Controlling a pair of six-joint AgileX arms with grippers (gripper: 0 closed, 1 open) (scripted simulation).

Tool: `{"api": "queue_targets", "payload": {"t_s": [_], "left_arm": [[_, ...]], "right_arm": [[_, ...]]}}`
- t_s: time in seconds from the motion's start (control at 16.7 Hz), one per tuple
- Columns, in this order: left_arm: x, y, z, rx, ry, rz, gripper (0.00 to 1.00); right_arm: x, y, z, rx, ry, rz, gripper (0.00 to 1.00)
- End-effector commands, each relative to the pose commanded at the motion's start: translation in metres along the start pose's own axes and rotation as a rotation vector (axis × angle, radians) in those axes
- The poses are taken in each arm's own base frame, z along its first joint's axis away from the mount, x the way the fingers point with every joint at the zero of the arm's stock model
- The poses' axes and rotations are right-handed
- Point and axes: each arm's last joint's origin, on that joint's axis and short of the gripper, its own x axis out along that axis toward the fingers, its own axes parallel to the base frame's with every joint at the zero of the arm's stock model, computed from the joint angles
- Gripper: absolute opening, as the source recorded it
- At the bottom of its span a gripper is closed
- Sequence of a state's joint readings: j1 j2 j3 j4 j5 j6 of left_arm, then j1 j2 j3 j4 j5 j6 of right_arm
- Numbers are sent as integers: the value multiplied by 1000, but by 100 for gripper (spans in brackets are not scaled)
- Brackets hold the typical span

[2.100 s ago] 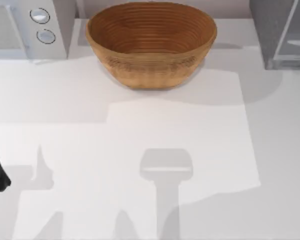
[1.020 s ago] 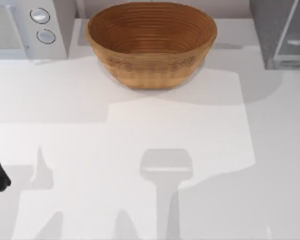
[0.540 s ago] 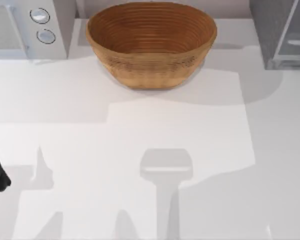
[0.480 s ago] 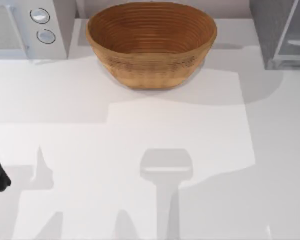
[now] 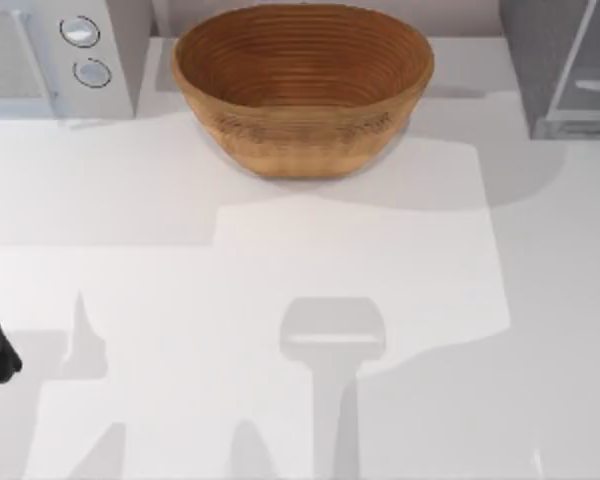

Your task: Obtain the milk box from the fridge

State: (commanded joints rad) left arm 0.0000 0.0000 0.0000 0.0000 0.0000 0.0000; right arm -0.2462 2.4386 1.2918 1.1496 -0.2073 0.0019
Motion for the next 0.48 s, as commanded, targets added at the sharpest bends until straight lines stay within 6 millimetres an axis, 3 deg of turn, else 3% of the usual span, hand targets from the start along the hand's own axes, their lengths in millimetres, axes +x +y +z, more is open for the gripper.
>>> {"api": "queue_targets", "payload": {"t_s": [0.36,0.48], "left_arm": [[0,0,0,0,0,0,100],[0,0,0,0,0,0,100]], "right_arm": [[0,-1,2,1,0,-3,0],[0,-1,12,2,4,-3,0]]}}
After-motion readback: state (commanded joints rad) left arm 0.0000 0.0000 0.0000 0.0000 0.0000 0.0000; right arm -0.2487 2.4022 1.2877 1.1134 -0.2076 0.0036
